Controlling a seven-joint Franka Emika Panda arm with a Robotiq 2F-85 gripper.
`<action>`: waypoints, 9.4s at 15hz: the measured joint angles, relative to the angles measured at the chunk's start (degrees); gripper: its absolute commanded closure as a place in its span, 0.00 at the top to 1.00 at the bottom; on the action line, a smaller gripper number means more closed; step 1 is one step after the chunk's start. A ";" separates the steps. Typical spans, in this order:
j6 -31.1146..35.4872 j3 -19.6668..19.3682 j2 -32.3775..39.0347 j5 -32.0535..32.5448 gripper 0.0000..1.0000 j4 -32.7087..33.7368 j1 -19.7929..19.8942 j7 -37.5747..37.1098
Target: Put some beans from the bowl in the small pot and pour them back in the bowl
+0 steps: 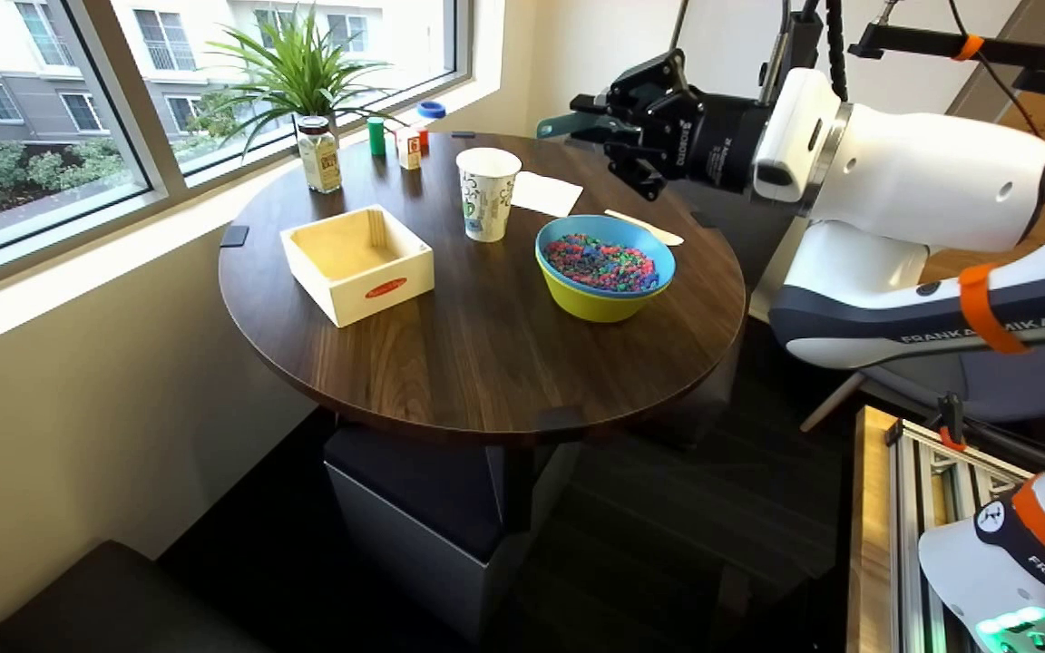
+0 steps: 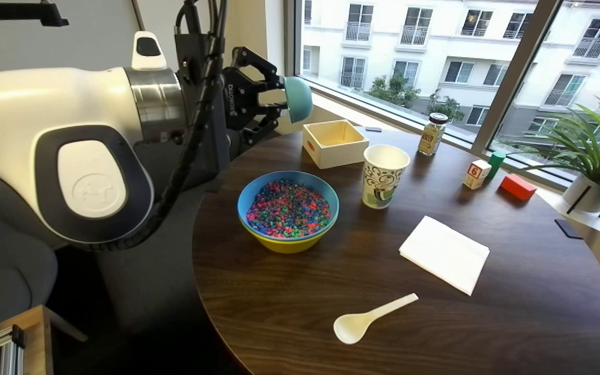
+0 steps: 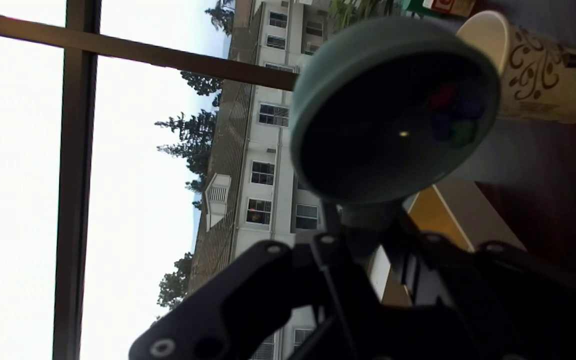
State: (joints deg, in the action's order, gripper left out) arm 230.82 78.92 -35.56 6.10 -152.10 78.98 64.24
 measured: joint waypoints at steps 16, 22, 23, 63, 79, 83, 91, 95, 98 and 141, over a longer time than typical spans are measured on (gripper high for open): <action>9.06 4.19 -4.86 -1.89 0.06 0.53 5.75 0.67; 10.53 5.01 -6.73 -2.07 0.06 0.85 7.55 0.87; 10.37 5.11 -6.78 -2.37 0.06 0.84 7.68 0.60; -31.96 -8.83 17.47 -1.83 0.06 7.22 2.28 -41.16; -54.64 -16.43 35.23 -2.04 0.06 16.32 -3.52 -48.30; -58.40 -31.20 37.27 -2.12 0.06 17.69 -18.37 -50.32; -59.71 -31.08 40.72 -2.09 0.06 18.77 -18.38 -52.23; -60.34 -31.21 41.62 -1.98 0.06 18.79 -18.44 -53.01; -61.16 -31.48 42.07 -1.83 0.06 18.83 -18.55 -53.65; -82.74 -77.49 29.05 15.81 1.00 24.60 -66.51 -78.20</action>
State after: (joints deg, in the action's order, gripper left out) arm 148.08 1.42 -6.51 21.90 -127.50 12.47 -13.96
